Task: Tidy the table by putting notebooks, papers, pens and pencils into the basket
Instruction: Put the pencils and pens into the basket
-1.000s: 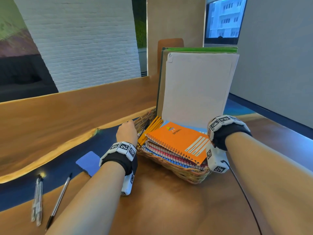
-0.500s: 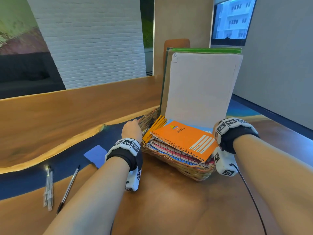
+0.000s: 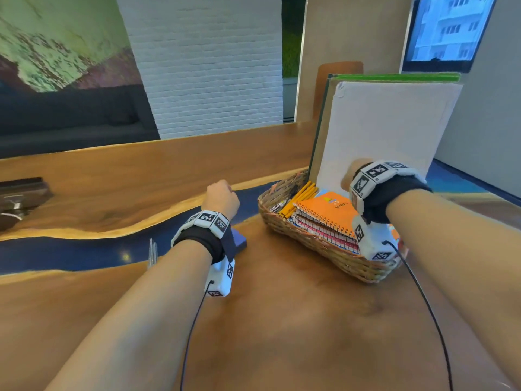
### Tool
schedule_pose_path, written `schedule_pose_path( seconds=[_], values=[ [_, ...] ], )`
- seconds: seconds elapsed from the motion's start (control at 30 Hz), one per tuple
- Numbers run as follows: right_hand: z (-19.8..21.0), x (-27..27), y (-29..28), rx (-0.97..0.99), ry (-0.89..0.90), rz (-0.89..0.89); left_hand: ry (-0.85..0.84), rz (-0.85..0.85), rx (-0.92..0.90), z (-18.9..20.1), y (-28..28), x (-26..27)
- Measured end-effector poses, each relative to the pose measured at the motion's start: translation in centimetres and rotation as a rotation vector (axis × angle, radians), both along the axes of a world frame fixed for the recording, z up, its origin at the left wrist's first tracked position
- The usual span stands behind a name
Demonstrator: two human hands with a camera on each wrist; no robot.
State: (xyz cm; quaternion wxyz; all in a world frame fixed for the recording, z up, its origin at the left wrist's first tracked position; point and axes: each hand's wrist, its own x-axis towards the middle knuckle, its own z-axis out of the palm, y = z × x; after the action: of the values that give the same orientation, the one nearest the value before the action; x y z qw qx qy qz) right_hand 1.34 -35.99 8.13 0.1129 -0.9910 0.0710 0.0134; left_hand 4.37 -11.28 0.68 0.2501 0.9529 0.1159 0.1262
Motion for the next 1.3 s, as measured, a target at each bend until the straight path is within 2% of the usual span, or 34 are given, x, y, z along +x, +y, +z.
schedule_pose_path(
  seconds=[0.1,0.3,0.5,0.7,0.8,0.93,1.03,1.1,1.2,1.3],
  values=[
    [-0.5,1.7,4.3,0.101,-0.098,0.098,0.083,0.094,0.068,-0.7,3.8,-1.9],
    [-3.1,1.3,13.7,0.195,0.026,0.318,0.285,0.208,0.140,-3.2,10.9,-5.3],
    [-7.1,1.1,18.0,0.270,0.138,0.414,0.381,0.052,0.050,-5.1,12.1,-6.4],
    [-7.9,0.6,19.3,0.270,0.155,0.418,0.430,0.011,0.053,-4.9,12.3,-6.5],
    [-7.5,0.4,19.1,0.307,0.148,0.398,0.306,-0.015,-0.072,-3.3,12.1,-6.5],
    [-6.5,0.4,18.9,0.373,0.145,0.381,-0.043,-0.042,-0.191,0.8,10.5,-6.5],
    [-5.5,0.0,18.6,0.605,0.193,0.330,-0.245,-0.150,-0.389,3.2,7.9,-6.6],
    [-4.8,-0.2,18.1,0.806,0.244,0.277,-0.304,-0.196,-0.501,3.8,6.0,-6.5],
    [-3.6,0.1,16.8,1.057,0.172,0.142,-0.336,-0.299,-0.500,3.3,3.1,-6.2],
    [-2.4,0.7,14.1,0.995,0.087,0.085,-0.274,-0.428,-0.524,2.6,0.7,-5.8]
  ],
)
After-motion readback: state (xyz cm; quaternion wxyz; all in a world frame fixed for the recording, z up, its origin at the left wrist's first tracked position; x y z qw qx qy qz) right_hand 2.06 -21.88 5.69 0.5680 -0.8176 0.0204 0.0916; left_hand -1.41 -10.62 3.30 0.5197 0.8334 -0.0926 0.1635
